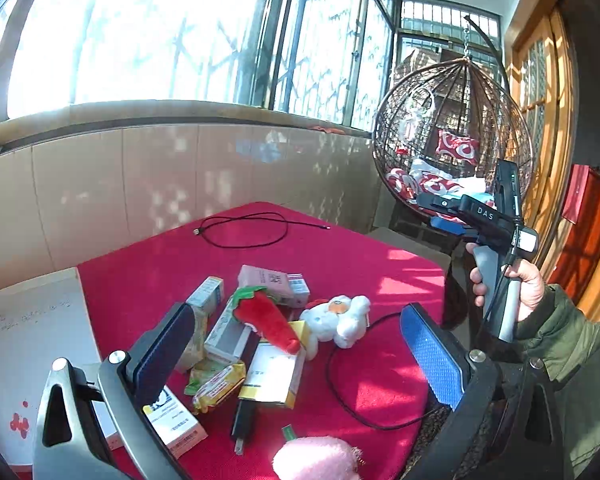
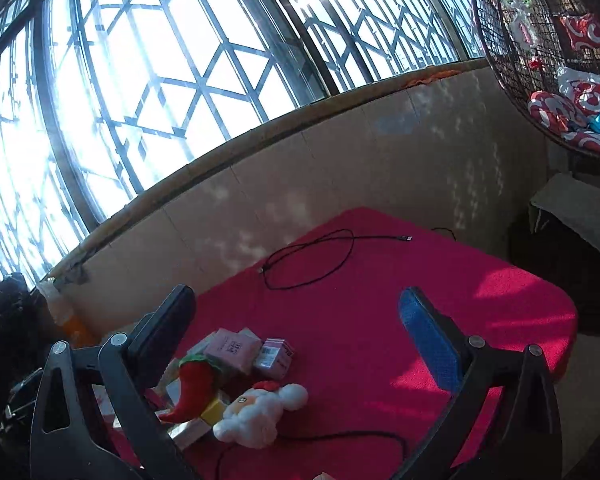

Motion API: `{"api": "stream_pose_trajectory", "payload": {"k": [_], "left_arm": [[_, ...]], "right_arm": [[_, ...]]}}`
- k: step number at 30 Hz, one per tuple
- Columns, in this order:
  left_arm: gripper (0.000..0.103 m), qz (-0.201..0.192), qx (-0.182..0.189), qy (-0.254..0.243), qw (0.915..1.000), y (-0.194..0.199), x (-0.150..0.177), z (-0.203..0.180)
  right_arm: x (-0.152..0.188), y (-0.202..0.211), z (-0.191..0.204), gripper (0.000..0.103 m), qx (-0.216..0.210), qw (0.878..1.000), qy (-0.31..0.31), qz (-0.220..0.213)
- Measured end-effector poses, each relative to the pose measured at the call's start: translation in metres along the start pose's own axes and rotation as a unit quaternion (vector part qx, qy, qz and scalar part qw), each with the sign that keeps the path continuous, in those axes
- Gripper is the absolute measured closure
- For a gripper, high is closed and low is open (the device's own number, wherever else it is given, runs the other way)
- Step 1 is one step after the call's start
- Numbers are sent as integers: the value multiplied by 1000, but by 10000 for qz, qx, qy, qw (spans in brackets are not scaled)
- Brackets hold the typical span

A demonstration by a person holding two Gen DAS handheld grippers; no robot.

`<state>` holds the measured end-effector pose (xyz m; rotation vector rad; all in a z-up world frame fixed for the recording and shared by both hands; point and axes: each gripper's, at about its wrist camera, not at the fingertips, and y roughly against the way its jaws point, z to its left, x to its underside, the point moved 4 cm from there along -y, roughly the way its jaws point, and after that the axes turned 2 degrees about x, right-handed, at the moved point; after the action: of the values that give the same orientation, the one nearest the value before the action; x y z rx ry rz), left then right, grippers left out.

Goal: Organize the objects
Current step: 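Grasp the pink plush pig with the left gripper while the right grasps the white plush chicken, then carry both plush toys into the white tray and open both grippers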

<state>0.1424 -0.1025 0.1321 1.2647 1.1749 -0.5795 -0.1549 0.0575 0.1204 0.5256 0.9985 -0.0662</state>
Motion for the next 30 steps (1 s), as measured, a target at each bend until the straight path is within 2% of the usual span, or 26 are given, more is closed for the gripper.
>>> {"api": "stream_pose_trajectory", "payload": {"k": [1,2,5,9,12,14,17,20,22,23,25,27,30], "left_arm": [[0,68,-241,-46,9997,10,10,10],[0,324,-344,69,9989,6,22,19],[0,1060,-197,333,9936,-8,61,28],[0,1951,97,98,9807,-50,98,-4],[0,2307,174,-333,9723,-70,115,-25],[0,2509,245,-386,9669,-79,123,-31],[1,2676,212,-318,9628,-85,131,-29],[11,2675,155,-146,9633,-85,132,-24],[27,2654,179,-46,9640,-83,133,-21],[30,2652,232,3,9639,-81,133,-21],[33,2640,207,-39,9643,-79,135,-23],[37,2606,178,-66,9653,-77,135,-24],[40,2501,133,-9,9681,-70,135,-24]], "right_arm": [[12,-12,5,0,-63,9990,256,374],[25,-20,11,0,-121,9963,520,668],[64,-43,27,0,-193,9823,1297,1335],[96,-71,31,0,-265,9701,1594,1813],[107,-88,31,0,-242,9642,1694,2027],[114,-97,32,0,-189,9600,1795,2142],[122,-117,46,0,-121,9545,1947,2255],[128,-123,50,0,-39,9500,2041,2362],[133,-129,52,1,65,9482,2078,2402],[134,-130,53,4,71,9480,2069,2419],[138,-132,53,19,28,9468,2057,2476],[139,-132,51,43,-11,9475,1984,2507],[136,-128,46,46,-96,9513,1874,2445]]}}
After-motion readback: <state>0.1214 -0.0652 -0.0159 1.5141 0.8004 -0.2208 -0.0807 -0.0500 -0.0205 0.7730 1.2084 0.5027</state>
